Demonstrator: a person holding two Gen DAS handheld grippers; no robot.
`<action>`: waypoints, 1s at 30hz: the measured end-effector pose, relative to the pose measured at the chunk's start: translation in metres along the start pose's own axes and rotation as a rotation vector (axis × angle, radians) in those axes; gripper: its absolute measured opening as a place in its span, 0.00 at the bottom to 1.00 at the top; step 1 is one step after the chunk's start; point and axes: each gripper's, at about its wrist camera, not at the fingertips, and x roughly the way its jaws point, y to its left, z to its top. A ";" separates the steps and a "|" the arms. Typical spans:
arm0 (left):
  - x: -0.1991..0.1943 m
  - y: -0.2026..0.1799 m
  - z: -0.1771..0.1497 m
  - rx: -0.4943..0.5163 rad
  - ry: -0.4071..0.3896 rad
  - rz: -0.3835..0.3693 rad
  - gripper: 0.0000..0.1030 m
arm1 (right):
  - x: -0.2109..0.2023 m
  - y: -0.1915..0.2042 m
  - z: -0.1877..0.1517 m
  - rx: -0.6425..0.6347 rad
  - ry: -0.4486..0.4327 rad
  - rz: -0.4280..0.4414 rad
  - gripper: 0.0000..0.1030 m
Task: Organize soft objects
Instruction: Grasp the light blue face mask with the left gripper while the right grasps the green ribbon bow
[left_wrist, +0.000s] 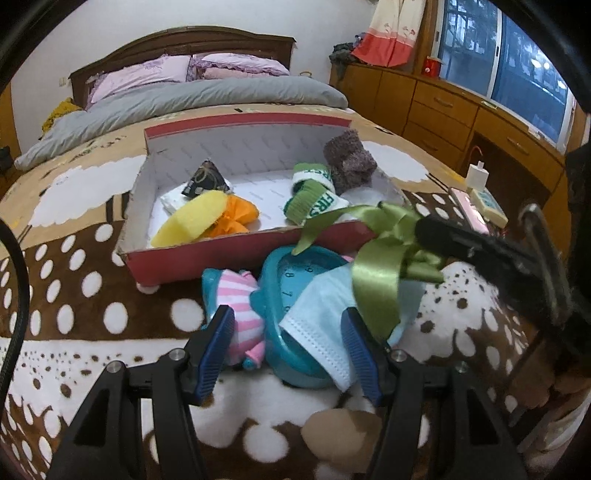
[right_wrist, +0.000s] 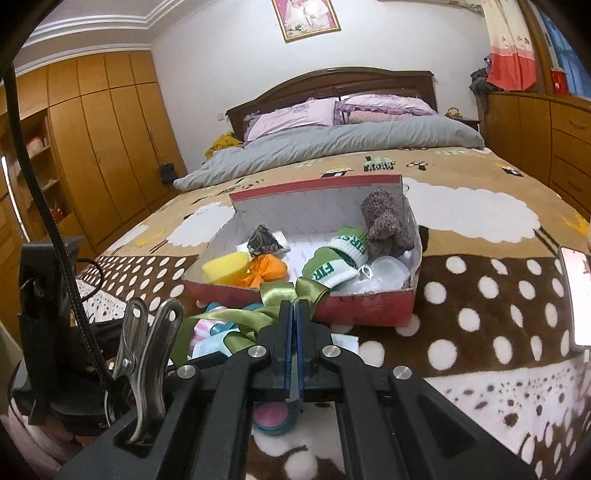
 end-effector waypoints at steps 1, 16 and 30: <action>0.000 0.000 0.001 -0.008 0.003 -0.012 0.61 | 0.001 0.000 -0.001 0.001 0.004 0.002 0.03; 0.006 -0.030 0.010 0.087 -0.023 -0.093 0.58 | 0.015 -0.019 -0.008 0.076 0.038 0.013 0.03; 0.013 -0.036 0.008 0.082 -0.004 -0.179 0.15 | -0.001 -0.025 0.005 0.102 -0.023 0.003 0.03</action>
